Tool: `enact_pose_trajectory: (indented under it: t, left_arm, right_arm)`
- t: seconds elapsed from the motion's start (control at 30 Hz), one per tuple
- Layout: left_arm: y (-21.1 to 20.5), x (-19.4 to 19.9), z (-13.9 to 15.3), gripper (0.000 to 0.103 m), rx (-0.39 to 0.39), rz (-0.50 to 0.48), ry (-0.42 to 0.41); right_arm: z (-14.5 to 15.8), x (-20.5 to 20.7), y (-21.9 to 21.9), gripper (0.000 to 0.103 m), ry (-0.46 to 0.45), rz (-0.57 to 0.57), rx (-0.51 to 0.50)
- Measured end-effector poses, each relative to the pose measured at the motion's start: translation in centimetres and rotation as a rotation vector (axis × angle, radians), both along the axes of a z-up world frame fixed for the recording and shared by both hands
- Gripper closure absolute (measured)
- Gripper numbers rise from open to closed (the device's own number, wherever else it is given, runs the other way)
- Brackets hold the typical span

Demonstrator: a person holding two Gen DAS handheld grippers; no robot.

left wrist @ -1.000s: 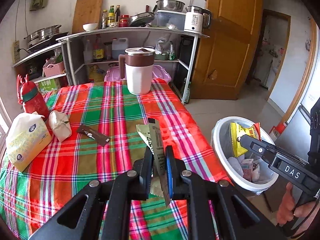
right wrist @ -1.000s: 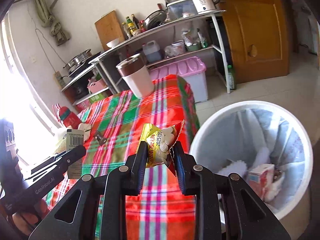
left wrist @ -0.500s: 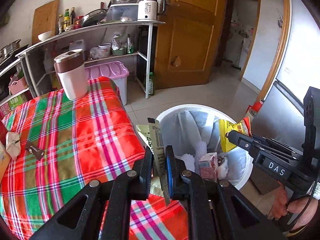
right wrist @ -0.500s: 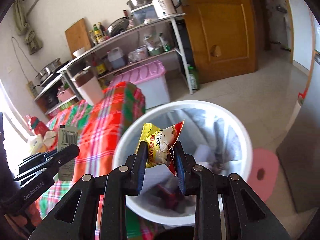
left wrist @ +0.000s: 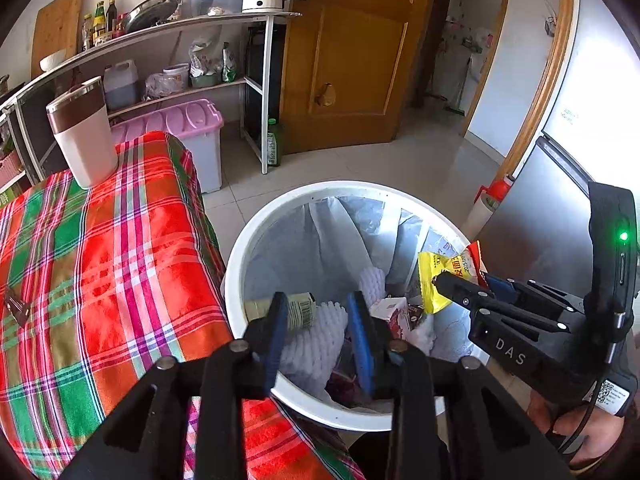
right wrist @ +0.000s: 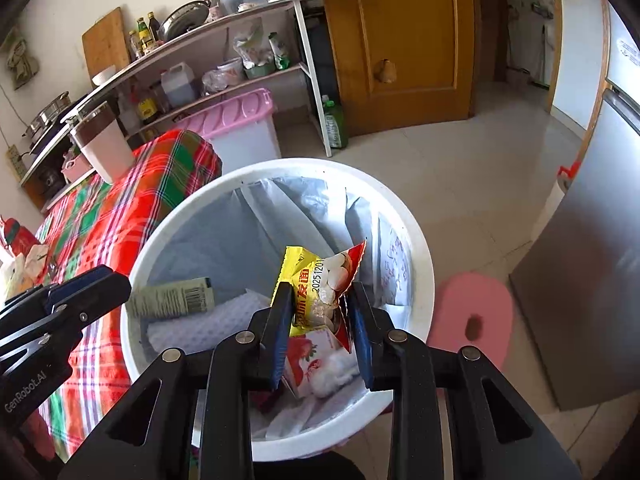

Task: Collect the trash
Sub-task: 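Open the left gripper to drop the wrapper while the right gripper drops the yellow packet, then move both grippers back over the table toward the brown wrapper and paper bag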

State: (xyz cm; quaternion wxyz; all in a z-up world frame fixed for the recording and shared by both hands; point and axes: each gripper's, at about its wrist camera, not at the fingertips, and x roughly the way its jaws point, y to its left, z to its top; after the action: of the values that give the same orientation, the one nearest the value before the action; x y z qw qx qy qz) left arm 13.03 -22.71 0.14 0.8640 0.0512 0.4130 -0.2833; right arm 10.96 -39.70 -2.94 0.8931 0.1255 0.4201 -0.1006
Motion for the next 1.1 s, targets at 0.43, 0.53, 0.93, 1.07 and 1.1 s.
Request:
enact_pose_trajectory:
  t: [0.43,0.53,0.93,1.07,1.1]
  left_arm:
    - [3.3,0.2,1.0,0.046,-0.037,0.052,-0.017]
    - [4.8,0.0,1.4,0.045,-0.046,0.074,-0.031]
    - [13.6,0.5,1.6,0.044,-0.061,0.264,-0.045]
    - [17.2,0.9,1.5,0.044,-0.052,0.338,-0.046]
    - [18.1,1.1,1.4,0.044,-0.052,0.362,-0.043]
  right_arm:
    - [0.5,0.1,1.5,0.05,-0.023,0.003,0.008]
    - [1.1,-0.1,2.3,0.05,-0.042,0.016,0.01]
    - [2.4,0.9,7.9,0.05,-0.099,0.136,0.038]
    - [2.4,1.8,10.5,0.05,-0.1,0.187,0.044]
    - [2.3,2.1,11.2,0.05,-0.099,0.202,0.047]
